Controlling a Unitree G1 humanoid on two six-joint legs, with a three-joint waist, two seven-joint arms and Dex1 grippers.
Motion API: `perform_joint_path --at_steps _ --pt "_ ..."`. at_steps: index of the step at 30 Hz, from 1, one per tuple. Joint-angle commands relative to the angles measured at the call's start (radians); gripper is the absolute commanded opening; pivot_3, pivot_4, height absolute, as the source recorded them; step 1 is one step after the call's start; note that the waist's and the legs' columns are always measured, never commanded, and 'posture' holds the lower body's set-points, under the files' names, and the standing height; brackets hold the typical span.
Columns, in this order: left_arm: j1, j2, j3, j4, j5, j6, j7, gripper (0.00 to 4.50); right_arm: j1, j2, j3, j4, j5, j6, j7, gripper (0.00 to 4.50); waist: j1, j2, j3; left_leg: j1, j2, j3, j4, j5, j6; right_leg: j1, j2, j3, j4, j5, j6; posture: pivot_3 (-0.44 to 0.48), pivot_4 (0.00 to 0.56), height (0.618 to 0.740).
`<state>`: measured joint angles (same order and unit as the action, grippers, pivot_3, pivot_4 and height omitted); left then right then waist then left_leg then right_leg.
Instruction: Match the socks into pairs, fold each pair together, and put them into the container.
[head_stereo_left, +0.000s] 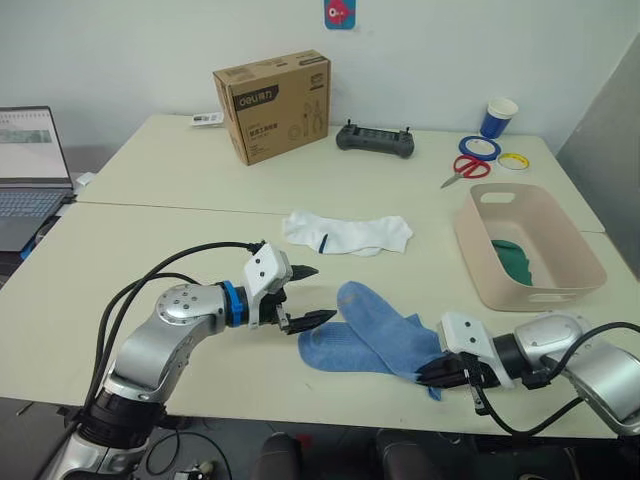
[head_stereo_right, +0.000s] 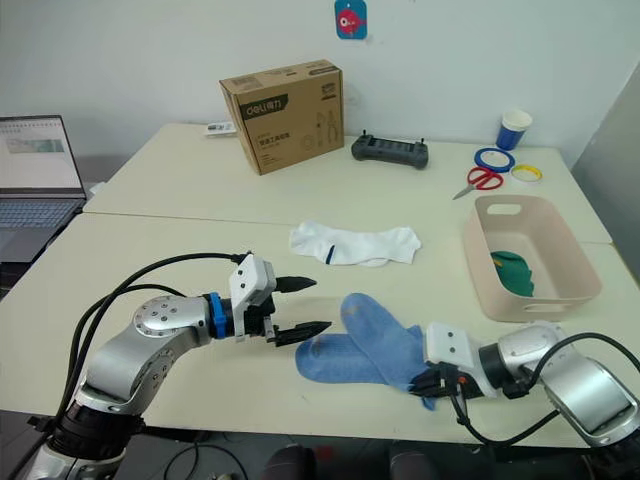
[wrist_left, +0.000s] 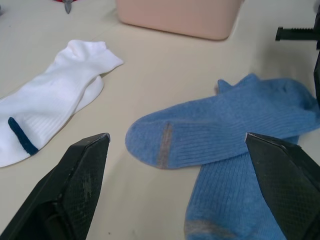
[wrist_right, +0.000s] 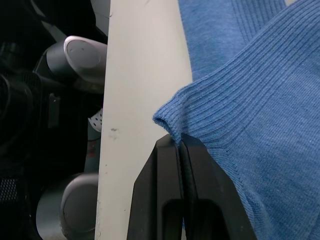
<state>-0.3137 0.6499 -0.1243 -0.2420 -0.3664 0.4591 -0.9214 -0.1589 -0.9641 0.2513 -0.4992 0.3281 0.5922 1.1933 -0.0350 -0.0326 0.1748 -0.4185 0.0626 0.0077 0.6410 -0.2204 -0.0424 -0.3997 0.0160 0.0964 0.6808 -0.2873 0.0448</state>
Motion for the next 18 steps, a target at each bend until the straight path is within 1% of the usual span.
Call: perform_joint_path --at_steps 1,3,8,11,13,14,18 --pt "-0.052 -0.028 -0.019 0.086 0.055 -0.058 0.012 4.50 0.008 -0.008 0.005 -0.006 -0.036 -0.073 0.004 0.02 0.002 0.000 0.000 0.000 0.000 0.000 0.000 0.000 0.000 0.000 0.000 0.000 0.000 0.000 0.000 0.000 0.150 0.740" --pt "-0.093 -0.058 -0.031 0.168 0.078 -0.074 0.016 4.50 0.006 -0.002 0.008 -0.003 -0.043 -0.078 0.000 0.02 0.003 0.000 0.000 -0.001 0.000 0.000 0.001 0.000 0.000 0.000 0.000 0.000 0.000 0.000 0.000 0.000 0.150 0.740" --pt "-0.205 -0.114 -0.095 0.340 0.126 -0.092 -0.045 4.50 0.012 0.007 0.000 -0.010 -0.038 -0.070 -0.017 0.02 0.004 0.000 0.000 -0.001 0.000 0.000 0.002 0.000 0.000 0.000 0.000 0.000 0.000 0.000 0.001 0.000 0.150 0.740" --pt "-0.260 -0.158 -0.121 0.454 0.165 -0.141 -0.057 4.50 0.004 0.011 0.002 -0.019 -0.032 -0.055 -0.026 0.02 0.004 0.000 0.000 -0.001 0.000 0.000 0.002 0.000 0.000 0.000 0.000 0.000 0.000 0.000 0.001 0.000 0.150 0.740" --pt "-0.302 -0.195 -0.137 0.541 0.205 -0.189 -0.042 4.11 -0.002 0.015 0.001 -0.027 -0.029 -0.045 -0.033 0.00 0.004 0.000 0.000 -0.001 0.000 0.000 0.002 0.000 0.000 0.000 0.001 0.000 0.000 0.000 0.001 0.000 0.150 0.740" --pt "-0.315 -0.206 -0.149 0.568 0.216 -0.200 -0.055 3.89 -0.006 0.016 0.001 -0.029 -0.028 -0.041 -0.035 0.00 0.004 0.000 0.000 -0.001 0.000 -0.001 0.002 0.000 0.000 0.001 0.001 -0.001 0.000 0.000 0.001 0.000 0.150 0.740" --pt "-0.345 -0.227 -0.203 0.644 0.263 -0.252 -0.130 2.67 -0.020 0.019 -0.002 -0.039 -0.019 -0.021 -0.043 0.00 0.002 0.000 0.000 -0.001 0.000 0.000 0.002 0.000 0.000 0.001 0.001 0.000 0.000 0.000 0.001 0.000 0.150 0.740"
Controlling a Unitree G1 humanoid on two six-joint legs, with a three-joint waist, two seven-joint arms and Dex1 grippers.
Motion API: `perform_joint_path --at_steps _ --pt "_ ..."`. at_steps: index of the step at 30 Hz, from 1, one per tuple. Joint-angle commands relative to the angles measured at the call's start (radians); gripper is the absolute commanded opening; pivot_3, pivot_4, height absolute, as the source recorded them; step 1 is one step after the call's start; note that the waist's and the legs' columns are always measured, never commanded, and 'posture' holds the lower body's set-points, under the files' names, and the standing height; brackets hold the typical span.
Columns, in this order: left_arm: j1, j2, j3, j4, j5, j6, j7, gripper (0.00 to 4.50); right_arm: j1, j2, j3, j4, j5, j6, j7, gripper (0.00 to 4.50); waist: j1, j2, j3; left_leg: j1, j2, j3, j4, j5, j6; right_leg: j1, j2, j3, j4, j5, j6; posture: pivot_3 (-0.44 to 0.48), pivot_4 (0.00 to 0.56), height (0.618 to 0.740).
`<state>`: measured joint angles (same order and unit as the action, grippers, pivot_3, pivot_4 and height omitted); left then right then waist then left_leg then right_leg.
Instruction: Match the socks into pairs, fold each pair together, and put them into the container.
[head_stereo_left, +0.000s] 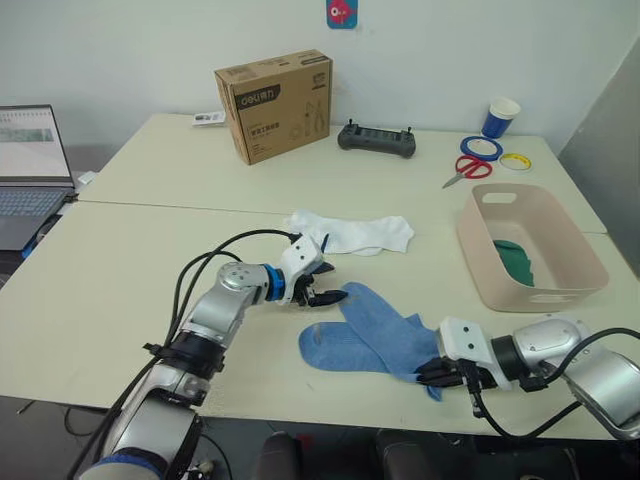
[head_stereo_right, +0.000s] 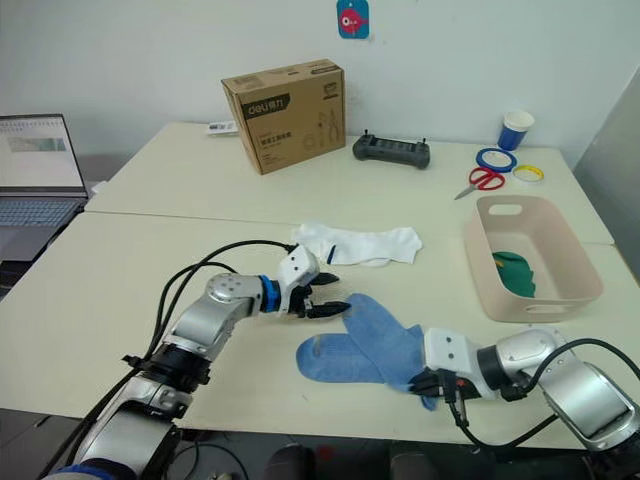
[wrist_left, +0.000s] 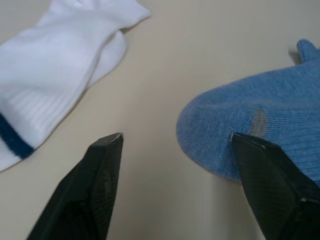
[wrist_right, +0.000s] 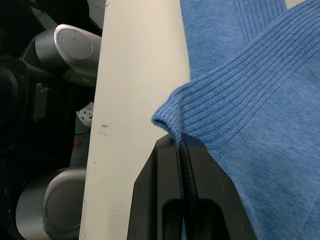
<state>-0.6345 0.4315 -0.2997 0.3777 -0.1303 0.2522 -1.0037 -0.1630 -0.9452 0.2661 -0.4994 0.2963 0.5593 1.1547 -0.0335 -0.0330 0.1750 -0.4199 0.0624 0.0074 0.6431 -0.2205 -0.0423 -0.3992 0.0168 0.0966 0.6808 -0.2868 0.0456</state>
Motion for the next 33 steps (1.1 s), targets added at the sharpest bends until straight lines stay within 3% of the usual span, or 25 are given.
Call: perform_joint_path --at_steps 1,8,12,20,27,33 --pt "-0.025 -0.014 -0.030 0.030 0.024 -0.046 -0.063 2.30 -0.016 -0.001 -0.019 -0.041 0.014 0.015 -0.007 0.00 0.001 0.000 0.000 0.000 0.000 0.000 0.000 0.000 0.000 0.000 0.000 0.000 0.000 0.000 0.000 0.000 0.150 0.740" --pt "-0.010 -0.017 -0.002 0.031 0.040 -0.081 -0.073 0.03 -0.013 0.000 -0.031 -0.050 0.017 0.021 -0.017 0.00 0.002 0.000 0.000 0.000 0.000 -0.001 0.000 0.000 0.000 0.001 0.000 -0.001 0.000 0.000 0.000 0.000 0.150 0.740" --pt "0.020 -0.004 0.032 -0.036 0.012 -0.057 -0.068 0.03 -0.032 0.009 -0.043 -0.040 0.005 -0.013 -0.029 0.00 0.001 0.000 0.000 0.000 0.000 -0.001 0.001 0.000 0.000 0.001 0.000 -0.001 0.001 0.000 0.000 0.000 0.150 0.740" --pt "0.228 0.108 0.175 -0.469 -0.124 0.165 -0.024 0.03 -0.105 -0.033 -0.038 0.085 -0.136 -0.352 0.035 0.00 -0.005 0.000 0.000 0.000 0.000 -0.001 0.000 0.000 0.000 0.000 0.000 -0.001 0.000 0.000 0.000 0.000 0.150 0.740" --pt "0.422 0.128 0.294 -0.768 -0.186 0.299 0.140 0.03 -0.218 0.005 -0.007 0.351 -0.308 -0.697 0.005 0.00 -0.006 0.000 0.000 0.004 0.000 0.000 0.001 0.000 0.000 0.004 -0.001 0.000 0.000 0.000 0.001 0.000 0.150 0.740" --pt "0.573 0.104 0.293 -0.903 -0.227 0.401 0.241 0.03 -0.214 0.030 -0.010 0.453 -0.284 -0.775 0.051 0.00 -0.003 0.001 0.000 0.004 0.001 0.000 0.000 0.000 0.000 0.004 -0.001 -0.001 0.000 0.000 0.000 0.000 0.150 0.740"
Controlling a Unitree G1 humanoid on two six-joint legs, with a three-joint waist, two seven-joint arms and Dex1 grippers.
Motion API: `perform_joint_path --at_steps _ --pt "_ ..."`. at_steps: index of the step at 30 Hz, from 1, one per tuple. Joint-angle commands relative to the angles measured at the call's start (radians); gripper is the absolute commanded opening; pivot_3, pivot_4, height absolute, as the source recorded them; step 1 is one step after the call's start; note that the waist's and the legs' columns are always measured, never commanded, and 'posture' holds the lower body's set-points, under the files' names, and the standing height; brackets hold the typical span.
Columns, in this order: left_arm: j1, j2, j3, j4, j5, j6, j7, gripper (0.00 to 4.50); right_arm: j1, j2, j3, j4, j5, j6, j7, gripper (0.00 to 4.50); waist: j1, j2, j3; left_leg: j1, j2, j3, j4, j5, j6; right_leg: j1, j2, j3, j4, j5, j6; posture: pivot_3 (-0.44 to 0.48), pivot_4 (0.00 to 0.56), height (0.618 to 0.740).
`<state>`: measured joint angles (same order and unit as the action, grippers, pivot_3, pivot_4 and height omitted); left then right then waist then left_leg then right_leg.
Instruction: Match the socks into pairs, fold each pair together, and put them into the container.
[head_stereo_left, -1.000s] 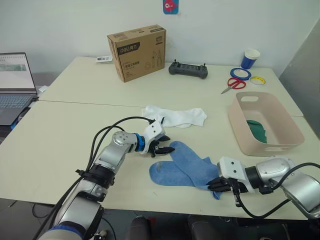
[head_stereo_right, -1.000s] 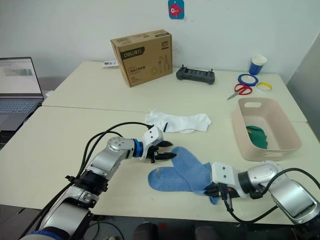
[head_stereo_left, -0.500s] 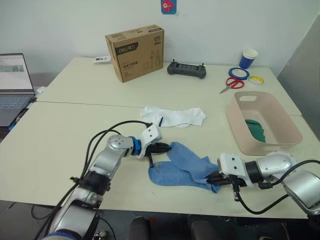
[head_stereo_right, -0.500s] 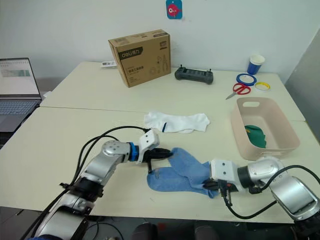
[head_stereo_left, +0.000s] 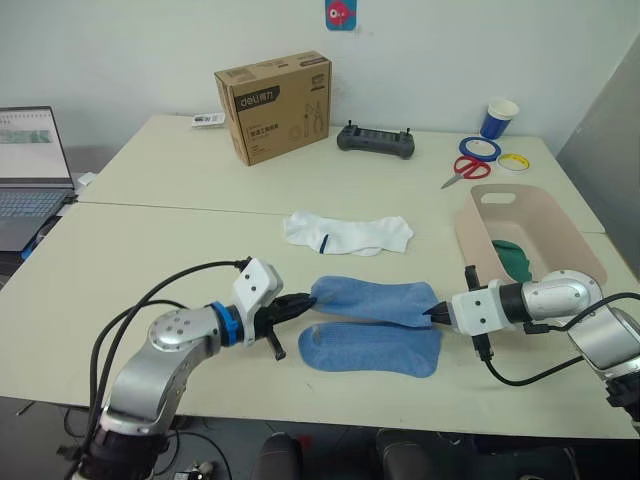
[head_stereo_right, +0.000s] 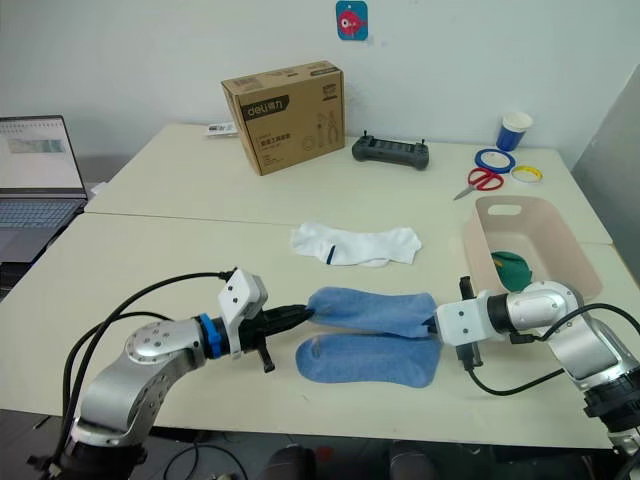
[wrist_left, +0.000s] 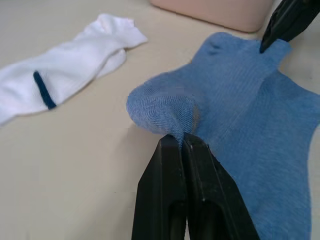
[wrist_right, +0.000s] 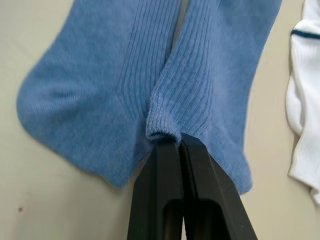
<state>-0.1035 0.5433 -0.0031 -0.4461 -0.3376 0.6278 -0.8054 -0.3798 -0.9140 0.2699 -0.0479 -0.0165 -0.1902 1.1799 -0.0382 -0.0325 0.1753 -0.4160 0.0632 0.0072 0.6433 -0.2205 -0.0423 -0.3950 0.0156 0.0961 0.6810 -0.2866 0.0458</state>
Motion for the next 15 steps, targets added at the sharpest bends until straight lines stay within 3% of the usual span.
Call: perform_joint_path --at_steps 1,6,8,11,15 --pt "0.060 -0.014 -0.018 -0.089 -0.015 0.024 0.055 0.03 0.010 0.000 -0.014 0.004 0.038 -0.023 0.037 0.00 0.003 0.000 0.000 0.000 0.000 0.000 0.000 0.000 0.000 0.000 0.000 0.000 0.000 0.000 0.000 0.000 0.150 0.740" --pt "0.091 -0.040 -0.064 -0.083 0.000 -0.005 0.099 0.03 0.038 0.018 -0.011 0.027 0.053 -0.020 0.058 0.00 0.006 0.000 0.000 0.001 0.000 0.000 0.001 0.000 0.000 0.002 -0.001 0.000 0.000 0.000 0.000 0.000 0.150 0.740" --pt "0.103 -0.029 -0.072 -0.080 0.004 -0.013 0.098 0.00 0.045 0.023 -0.017 0.031 0.060 -0.009 0.062 0.46 0.005 0.000 0.000 0.002 0.000 0.000 0.001 0.000 0.000 0.002 -0.001 0.000 0.000 0.000 0.000 0.000 0.150 0.740" --pt "0.122 0.010 -0.061 -0.081 -0.001 -0.029 0.070 0.63 0.067 0.016 -0.054 0.028 0.069 -0.004 0.041 1.29 0.004 0.000 0.000 0.002 0.000 0.000 0.000 0.000 0.000 0.002 0.000 0.000 0.000 0.000 -0.001 0.000 0.150 0.740" --pt "0.141 0.069 0.012 -0.068 -0.024 -0.054 0.039 1.86 0.140 -0.021 -0.141 -0.021 0.117 0.010 0.027 2.69 0.006 0.000 0.000 0.002 0.000 0.000 0.000 0.000 0.000 0.002 -0.001 0.000 0.000 -0.001 -0.002 0.000 0.150 0.740"
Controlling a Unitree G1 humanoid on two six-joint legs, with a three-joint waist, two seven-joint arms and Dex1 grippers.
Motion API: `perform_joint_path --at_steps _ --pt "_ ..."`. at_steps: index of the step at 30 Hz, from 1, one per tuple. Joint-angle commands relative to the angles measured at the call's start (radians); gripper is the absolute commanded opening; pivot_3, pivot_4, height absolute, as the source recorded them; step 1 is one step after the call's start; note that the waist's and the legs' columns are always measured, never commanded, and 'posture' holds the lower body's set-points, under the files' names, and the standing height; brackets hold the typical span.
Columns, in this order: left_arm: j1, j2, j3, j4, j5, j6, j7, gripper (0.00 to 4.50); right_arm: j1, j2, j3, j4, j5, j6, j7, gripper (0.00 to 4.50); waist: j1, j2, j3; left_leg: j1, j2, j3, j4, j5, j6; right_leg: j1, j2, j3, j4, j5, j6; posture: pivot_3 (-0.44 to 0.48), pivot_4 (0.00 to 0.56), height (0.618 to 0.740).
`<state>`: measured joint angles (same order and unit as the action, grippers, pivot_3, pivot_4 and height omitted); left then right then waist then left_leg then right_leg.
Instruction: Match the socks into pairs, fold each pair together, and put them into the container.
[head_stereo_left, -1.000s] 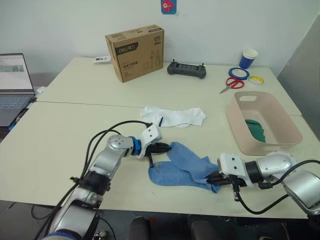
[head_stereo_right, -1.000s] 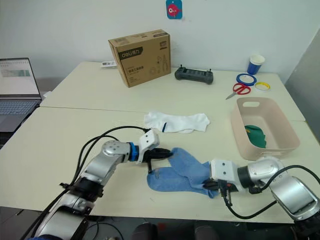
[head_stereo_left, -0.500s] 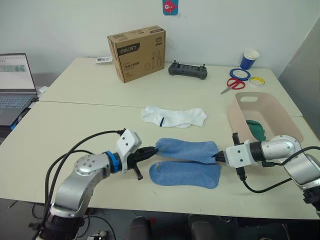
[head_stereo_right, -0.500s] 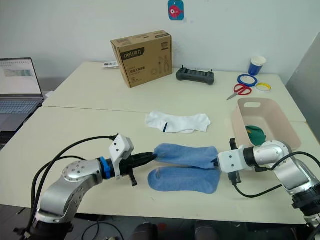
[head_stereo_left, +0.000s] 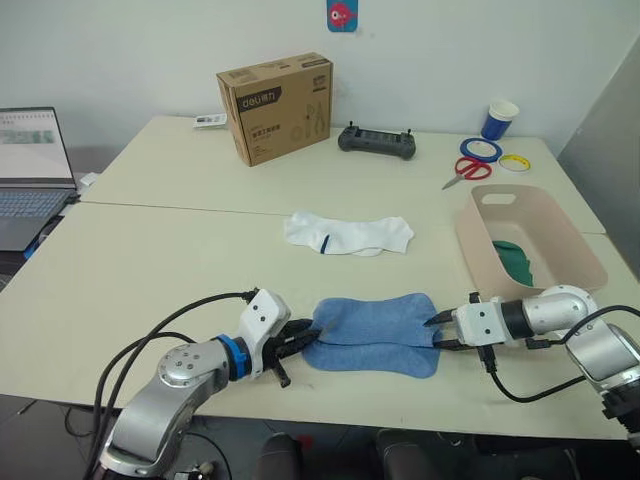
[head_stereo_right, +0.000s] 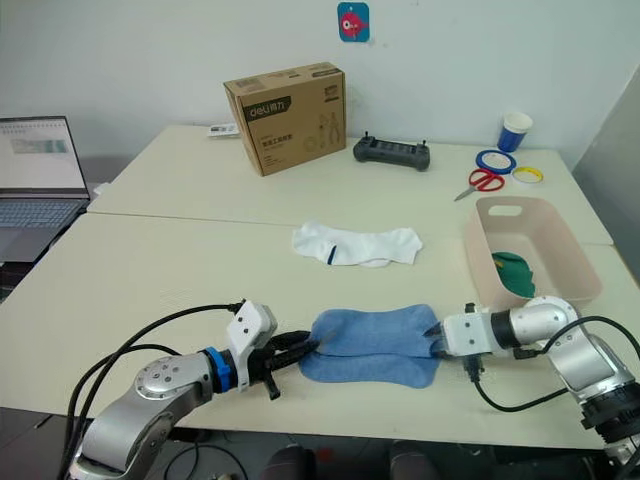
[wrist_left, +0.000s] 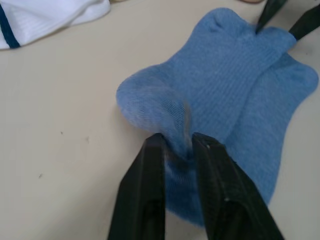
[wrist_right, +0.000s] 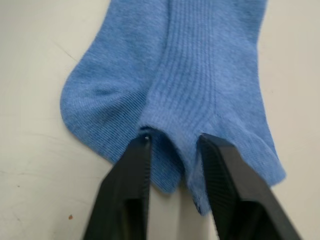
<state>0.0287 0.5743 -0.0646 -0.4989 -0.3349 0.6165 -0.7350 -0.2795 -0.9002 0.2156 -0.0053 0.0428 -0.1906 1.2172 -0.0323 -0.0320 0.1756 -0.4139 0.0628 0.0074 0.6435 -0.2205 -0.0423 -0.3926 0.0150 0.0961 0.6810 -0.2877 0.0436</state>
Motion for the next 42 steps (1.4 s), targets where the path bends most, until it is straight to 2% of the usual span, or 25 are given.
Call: perform_joint_path --at_steps 1,2,6,8,13,21,25,28,36,42 --pt "0.020 0.059 0.101 -0.009 -0.039 -0.055 -0.053 2.19 0.065 -0.045 -0.113 -0.089 0.081 0.027 -0.011 2.70 0.000 0.000 0.000 0.000 0.000 0.000 0.000 0.000 0.000 0.000 0.000 0.000 0.000 0.000 0.000 0.000 0.150 0.740" --pt "0.031 0.085 0.129 -0.002 -0.053 -0.072 -0.087 2.50 0.092 -0.052 -0.142 -0.125 0.125 0.089 -0.011 2.70 0.001 0.000 0.000 0.000 0.000 0.000 0.000 0.000 0.000 0.000 0.000 0.000 0.000 0.000 0.000 0.000 0.150 0.740" --pt "0.053 0.191 0.172 0.041 -0.047 -0.249 -0.248 2.50 0.176 -0.048 -0.195 -0.258 0.201 0.179 -0.032 2.70 -0.001 0.000 0.000 0.001 0.001 0.000 -0.001 0.000 0.000 0.000 0.000 -0.001 0.000 -0.004 -0.007 0.000 0.150 0.740" --pt "0.039 0.202 0.153 0.061 -0.052 -0.289 -0.288 2.50 0.193 -0.033 -0.180 -0.279 0.181 0.193 -0.053 2.70 0.000 0.001 0.000 0.003 0.001 0.000 -0.001 0.000 0.000 0.002 0.000 0.000 0.000 -0.004 -0.007 0.000 0.150 0.740" --pt "-0.084 0.164 0.025 0.151 0.064 -0.424 -0.292 2.50 0.192 0.009 -0.133 -0.267 0.096 0.128 -0.099 2.70 0.000 0.000 0.001 0.004 0.000 0.003 0.000 0.000 0.000 0.003 -0.002 0.001 -0.001 -0.004 -0.007 0.000 0.150 0.740" --pt "-0.157 0.131 -0.116 0.243 0.190 -0.555 -0.289 2.50 0.162 0.043 -0.104 -0.232 0.028 0.067 -0.133 2.70 0.000 0.000 0.001 0.004 0.001 0.002 -0.002 0.000 0.000 0.003 0.001 0.000 0.000 -0.004 -0.006 0.000 0.150 0.740" --pt "-0.174 0.127 -0.147 0.284 0.244 -0.614 -0.278 2.50 0.154 0.047 -0.088 -0.209 0.002 0.028 -0.136 2.70 0.000 0.000 0.001 0.005 0.001 0.002 -0.002 0.000 0.000 0.003 0.001 0.001 0.000 -0.004 -0.007 0.000 0.150 0.740" --pt "-0.188 0.095 -0.149 0.296 0.246 -0.600 -0.252 2.50 0.143 0.058 -0.076 -0.196 -0.003 0.015 -0.144 2.70 0.000 0.000 0.001 0.005 0.001 0.003 -0.001 0.000 0.000 0.003 0.000 0.001 0.000 -0.004 -0.007 0.000 0.150 0.740" --pt "-0.240 0.108 -0.178 0.284 0.283 -0.585 -0.274 2.50 0.120 0.033 -0.051 -0.085 -0.114 -0.142 -0.169 2.70 0.000 0.000 0.001 0.005 0.001 0.003 -0.001 0.000 0.000 0.003 0.000 0.001 0.000 -0.004 -0.006 0.000 0.150 0.740" --pt "-0.232 0.116 -0.188 0.312 0.294 -0.609 -0.295 2.50 0.117 0.041 -0.061 -0.072 -0.077 -0.165 -0.166 2.70 0.000 0.000 0.001 0.005 0.001 0.003 -0.001 0.000 0.000 0.003 0.000 0.001 0.000 -0.003 -0.006 0.000 0.150 0.740"
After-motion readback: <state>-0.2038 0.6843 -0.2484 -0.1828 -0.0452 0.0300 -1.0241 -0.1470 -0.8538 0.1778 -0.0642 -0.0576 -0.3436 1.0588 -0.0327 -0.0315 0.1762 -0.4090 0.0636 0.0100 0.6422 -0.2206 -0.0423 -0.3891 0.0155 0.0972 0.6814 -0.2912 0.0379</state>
